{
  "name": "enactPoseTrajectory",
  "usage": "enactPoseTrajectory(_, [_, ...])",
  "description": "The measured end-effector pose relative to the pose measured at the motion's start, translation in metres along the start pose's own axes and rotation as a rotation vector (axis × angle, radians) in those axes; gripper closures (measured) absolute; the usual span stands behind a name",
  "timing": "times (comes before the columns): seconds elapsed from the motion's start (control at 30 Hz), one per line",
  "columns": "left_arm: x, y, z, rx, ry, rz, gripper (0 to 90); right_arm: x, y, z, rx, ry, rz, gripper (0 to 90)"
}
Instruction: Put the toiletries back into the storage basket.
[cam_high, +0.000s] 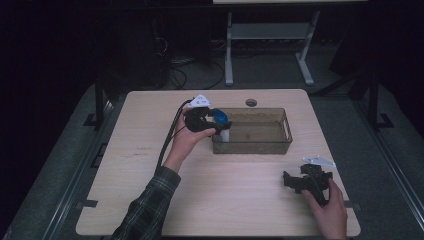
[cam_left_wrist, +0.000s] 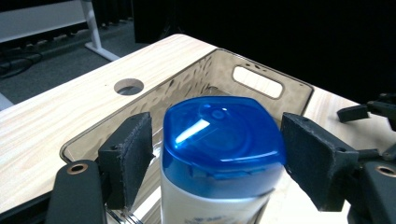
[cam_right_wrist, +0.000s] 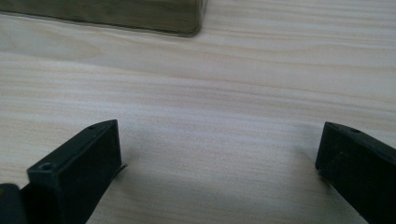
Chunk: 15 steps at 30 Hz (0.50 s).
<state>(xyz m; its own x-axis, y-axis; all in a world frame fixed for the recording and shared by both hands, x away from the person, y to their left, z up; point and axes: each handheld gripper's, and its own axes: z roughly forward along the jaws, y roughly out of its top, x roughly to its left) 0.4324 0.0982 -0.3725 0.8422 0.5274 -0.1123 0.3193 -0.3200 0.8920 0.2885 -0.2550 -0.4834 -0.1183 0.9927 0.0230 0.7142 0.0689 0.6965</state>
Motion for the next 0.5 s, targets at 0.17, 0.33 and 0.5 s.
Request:
enactPoseTrajectory(0.17, [0.000, 0.001, -0.010, 0.019, 0.000, -0.002, 24.4, 0.000, 0.000, 0.000, 0.000, 0.001, 0.000, 0.0])
enactPoseTrajectory(0.33, [0.001, 0.001, -0.019, 0.030, 0.007, 0.006, 24.1, 0.000, 0.000, 0.000, 0.000, 0.001, -0.001, 0.0])
enactPoseTrajectory(0.5, [0.001, -0.001, -0.030, 0.038, 0.016, 0.006, 24.1, 0.000, 0.000, 0.000, 0.000, 0.001, -0.001, 0.0])
